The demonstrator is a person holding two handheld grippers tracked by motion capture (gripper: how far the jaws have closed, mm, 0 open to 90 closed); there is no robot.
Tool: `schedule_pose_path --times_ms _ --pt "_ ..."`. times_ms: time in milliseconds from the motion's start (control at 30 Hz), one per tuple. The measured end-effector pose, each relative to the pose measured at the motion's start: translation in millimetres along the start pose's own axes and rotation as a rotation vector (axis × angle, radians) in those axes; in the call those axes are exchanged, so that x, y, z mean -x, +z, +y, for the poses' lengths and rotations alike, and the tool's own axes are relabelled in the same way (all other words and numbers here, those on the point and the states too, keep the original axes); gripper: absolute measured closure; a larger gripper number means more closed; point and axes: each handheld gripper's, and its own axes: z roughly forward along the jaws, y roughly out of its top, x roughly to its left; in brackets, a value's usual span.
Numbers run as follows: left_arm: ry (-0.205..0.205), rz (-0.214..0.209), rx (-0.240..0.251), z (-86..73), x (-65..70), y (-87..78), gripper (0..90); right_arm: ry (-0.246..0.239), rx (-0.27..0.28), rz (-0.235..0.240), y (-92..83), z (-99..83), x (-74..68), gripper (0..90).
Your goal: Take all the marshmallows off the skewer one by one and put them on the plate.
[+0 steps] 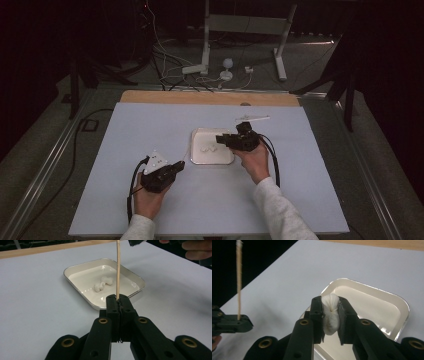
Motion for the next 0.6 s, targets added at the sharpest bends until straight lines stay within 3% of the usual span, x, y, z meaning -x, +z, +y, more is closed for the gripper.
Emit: schedule_pose_path --times_ms 500,600 --pt "-0.005 -0.004 0.004 1.8 0.9 -1.1 89.9 -0.022 -0.056 -0.059 14.0 -11.3 3.9 75.9" --pt "-0.007 -0.006 0.006 2.3 1.2 -1.3 89.9 -0.020 -0.078 -0.089 19.2 -15.6 4.2 75.5"
